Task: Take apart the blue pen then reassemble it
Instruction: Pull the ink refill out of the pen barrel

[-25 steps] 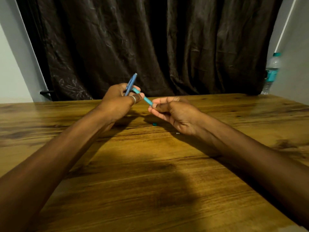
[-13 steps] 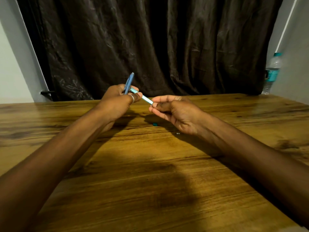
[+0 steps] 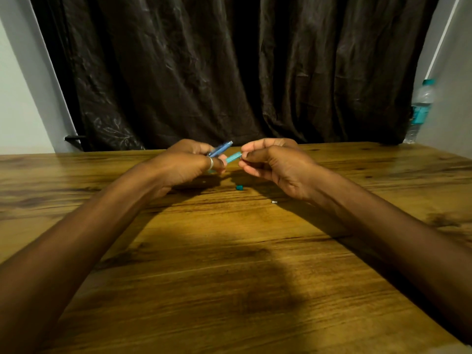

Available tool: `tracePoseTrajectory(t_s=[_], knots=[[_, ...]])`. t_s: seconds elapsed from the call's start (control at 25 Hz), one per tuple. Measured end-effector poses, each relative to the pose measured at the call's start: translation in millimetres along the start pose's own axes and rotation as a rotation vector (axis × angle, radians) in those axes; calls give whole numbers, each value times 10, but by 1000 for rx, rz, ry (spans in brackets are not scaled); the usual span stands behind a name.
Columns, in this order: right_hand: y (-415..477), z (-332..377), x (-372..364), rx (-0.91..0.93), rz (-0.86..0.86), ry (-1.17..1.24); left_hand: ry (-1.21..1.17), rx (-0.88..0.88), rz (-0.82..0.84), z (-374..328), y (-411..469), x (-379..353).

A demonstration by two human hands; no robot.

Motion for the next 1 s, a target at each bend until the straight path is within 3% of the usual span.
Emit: tracePoseTrajectory(t_s=[0.4,0.68,0.88,1.0], knots=[[7,55,37,84,-28,-253,183,25,88,43,-14,-15],[32,226,216,178,-199,-451,275,66,181,162,-14,-14],[38,312,323,238,-278,-468,295,84,260,250,5,-107],[54,293,319,245,-275,-465,307,7,304,172,-35,-267]])
Point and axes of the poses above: each hand's wrist, its own y-axis towards the middle knuckle, its own x-axis out of the back of the hand, z = x × y, the point moved 7 cm from there along y, towards the middle knuckle, and after that the axes turned 9 degrees about y, right-handed, at the moved point
